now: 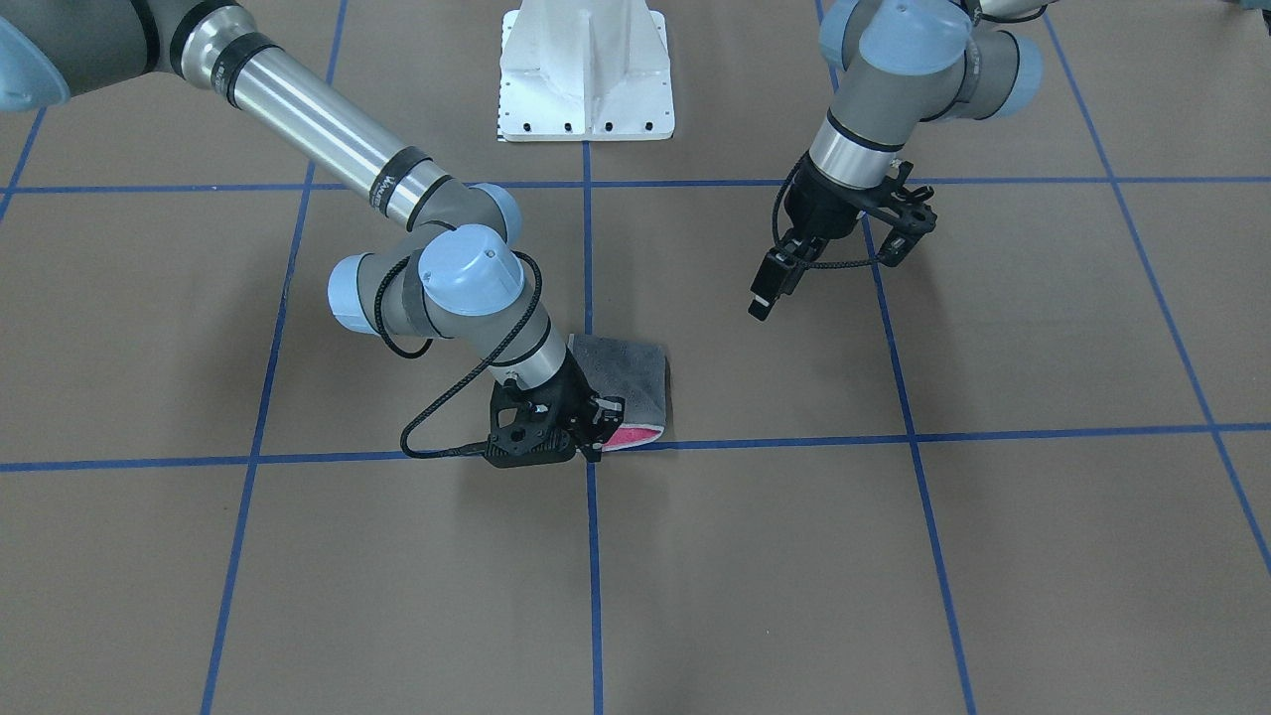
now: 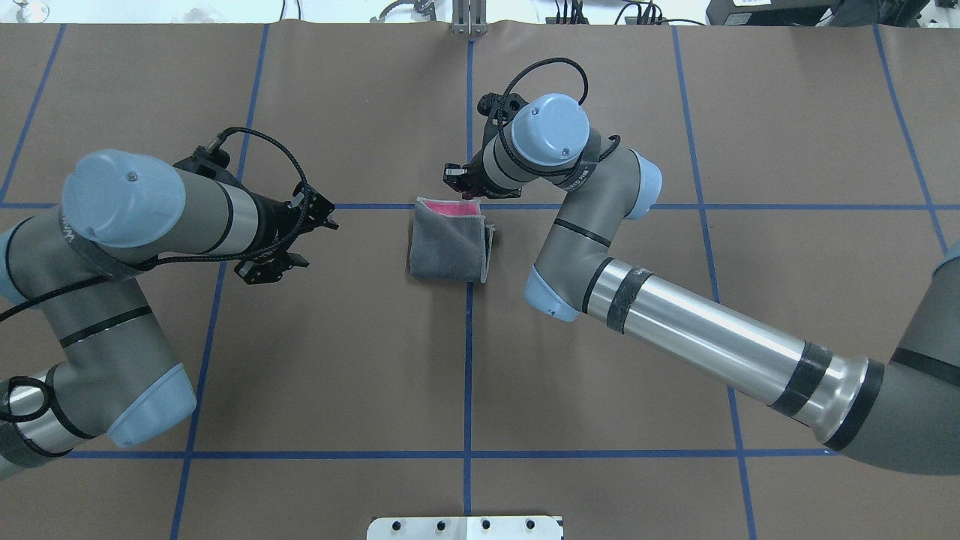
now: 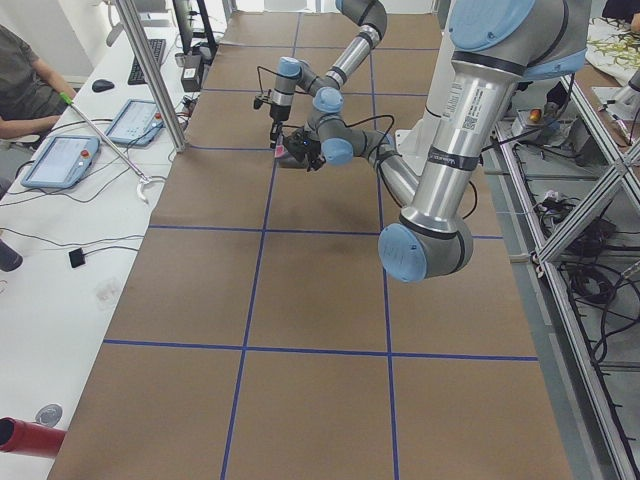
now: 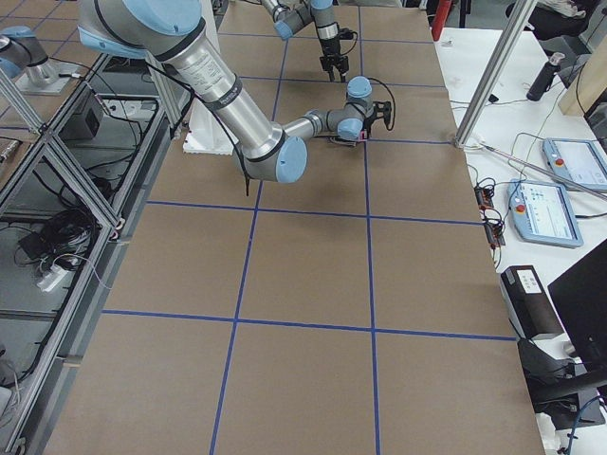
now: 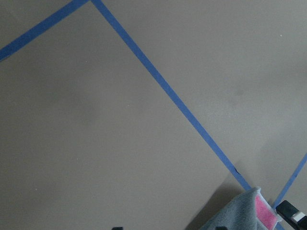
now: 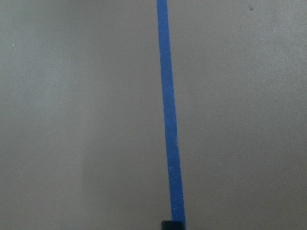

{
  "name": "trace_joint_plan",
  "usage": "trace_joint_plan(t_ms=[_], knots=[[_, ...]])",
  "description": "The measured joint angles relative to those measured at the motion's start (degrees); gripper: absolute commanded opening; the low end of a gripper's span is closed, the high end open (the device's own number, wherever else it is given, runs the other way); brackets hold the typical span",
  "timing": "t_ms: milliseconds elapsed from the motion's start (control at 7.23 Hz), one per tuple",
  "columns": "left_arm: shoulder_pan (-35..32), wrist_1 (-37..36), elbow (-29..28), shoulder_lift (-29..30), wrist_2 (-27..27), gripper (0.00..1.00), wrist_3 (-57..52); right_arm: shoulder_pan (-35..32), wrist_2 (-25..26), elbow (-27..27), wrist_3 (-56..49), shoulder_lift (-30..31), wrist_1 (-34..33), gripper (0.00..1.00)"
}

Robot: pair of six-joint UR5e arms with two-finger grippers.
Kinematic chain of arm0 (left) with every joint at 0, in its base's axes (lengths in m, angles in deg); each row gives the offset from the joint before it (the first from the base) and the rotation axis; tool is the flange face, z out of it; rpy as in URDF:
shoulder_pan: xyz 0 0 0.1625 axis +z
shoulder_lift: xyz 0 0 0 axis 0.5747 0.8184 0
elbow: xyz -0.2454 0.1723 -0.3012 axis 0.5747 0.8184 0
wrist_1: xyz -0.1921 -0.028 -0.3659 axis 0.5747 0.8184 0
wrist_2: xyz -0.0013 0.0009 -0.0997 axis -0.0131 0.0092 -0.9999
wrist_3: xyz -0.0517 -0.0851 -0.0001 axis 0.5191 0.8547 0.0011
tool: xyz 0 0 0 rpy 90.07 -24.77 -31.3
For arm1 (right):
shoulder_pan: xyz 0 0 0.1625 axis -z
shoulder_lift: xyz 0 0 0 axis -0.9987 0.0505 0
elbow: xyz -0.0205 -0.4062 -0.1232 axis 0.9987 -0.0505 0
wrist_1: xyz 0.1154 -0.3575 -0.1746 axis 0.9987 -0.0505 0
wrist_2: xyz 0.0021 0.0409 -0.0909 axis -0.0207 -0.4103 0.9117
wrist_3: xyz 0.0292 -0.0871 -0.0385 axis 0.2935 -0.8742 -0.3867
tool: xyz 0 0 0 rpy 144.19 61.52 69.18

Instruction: Fold towel twice with both arms

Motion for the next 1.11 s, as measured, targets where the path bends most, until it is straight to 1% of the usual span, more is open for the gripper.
trace_joint_plan(t_ms=[138,277,415,554,830,969,1107], knots=[[-0.02,-0.02,0.04,0.04,0.0,0.71,0.02,0.01,-0.31,3.11,0.17,2.29,-0.22,0.0],[-0.05,-0.05,0.09,0.11,0.02,0.71,0.03,0.02,-0.41,4.6,0.17,3.53,-0.49,0.15],[-0.06,-0.09,0.12,0.18,0.06,0.71,0.03,0.01,-0.43,4.92,0.1,3.97,-0.64,0.46],[-0.06,-0.13,0.14,0.22,0.08,0.71,0.05,-0.02,-0.35,4.72,0.09,3.85,-0.69,0.62],[0.02,-0.19,0.15,0.24,0.09,0.71,0.13,0.03,0.14,3.08,0.03,2.82,-0.71,0.63],[0.07,-0.2,0.12,0.25,0.09,0.71,0.17,0.07,0.26,2.17,-0.01,2.34,-0.67,0.66],[0.12,-0.2,0.06,0.25,0.09,0.71,0.19,0.09,0.3,1.48,-0.05,1.96,-0.63,0.66]])
